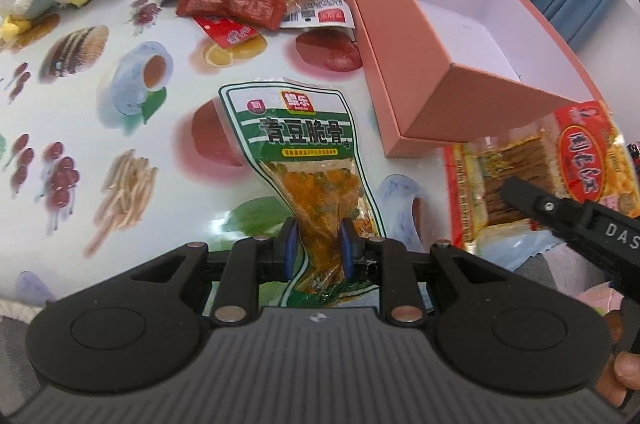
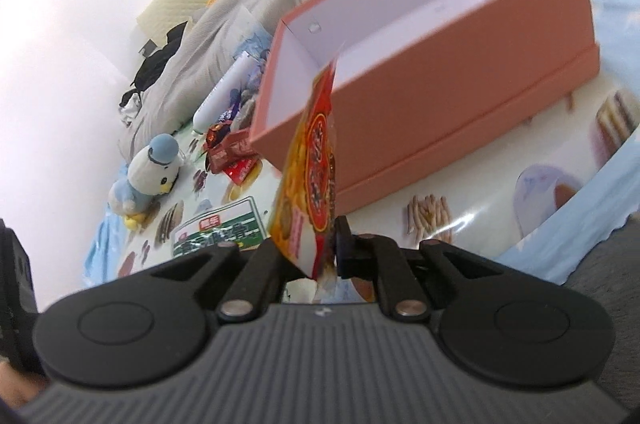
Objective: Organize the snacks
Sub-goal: 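Carry the wafer packet and green bag over the pink box with both grippers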
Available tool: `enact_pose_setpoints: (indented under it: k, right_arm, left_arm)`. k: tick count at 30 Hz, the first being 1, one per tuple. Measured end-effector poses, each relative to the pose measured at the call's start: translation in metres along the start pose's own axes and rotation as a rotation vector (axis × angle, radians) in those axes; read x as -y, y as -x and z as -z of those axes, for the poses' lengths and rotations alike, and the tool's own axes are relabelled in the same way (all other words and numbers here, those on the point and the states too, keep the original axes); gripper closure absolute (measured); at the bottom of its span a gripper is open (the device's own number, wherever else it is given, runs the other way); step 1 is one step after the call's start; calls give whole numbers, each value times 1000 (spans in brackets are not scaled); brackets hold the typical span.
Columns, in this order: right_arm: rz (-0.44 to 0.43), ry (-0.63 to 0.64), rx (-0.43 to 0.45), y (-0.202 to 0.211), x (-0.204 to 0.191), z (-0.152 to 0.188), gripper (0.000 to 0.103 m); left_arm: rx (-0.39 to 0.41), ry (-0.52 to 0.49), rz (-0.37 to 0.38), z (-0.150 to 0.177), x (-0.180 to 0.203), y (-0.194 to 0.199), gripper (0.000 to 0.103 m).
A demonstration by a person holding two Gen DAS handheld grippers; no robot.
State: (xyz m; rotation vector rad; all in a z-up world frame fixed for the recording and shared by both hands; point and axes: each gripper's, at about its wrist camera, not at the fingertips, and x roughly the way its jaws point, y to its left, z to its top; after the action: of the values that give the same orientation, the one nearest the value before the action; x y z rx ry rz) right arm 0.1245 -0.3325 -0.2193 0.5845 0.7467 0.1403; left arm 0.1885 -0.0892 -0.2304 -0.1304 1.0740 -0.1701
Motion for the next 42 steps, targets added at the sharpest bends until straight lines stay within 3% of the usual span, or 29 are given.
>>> enact_pose_setpoints:
  k: [13,22,33,42]
  right_arm:
    - [78,161,105,53,-39,-8,94]
    - [84,208,154,80,-47,-26,94]
    - [104,202,230,76,-32,-84,94]
    - [150,222,222,45,-10,-137,94]
  left_arm:
    - [123,-39,23,-1,11,72,78]
    - [188,-70,49,-14,32,103,78]
    - [217,-164,99,-70,83,95,78]
    - [182,-216,128,-131,127,46,78]
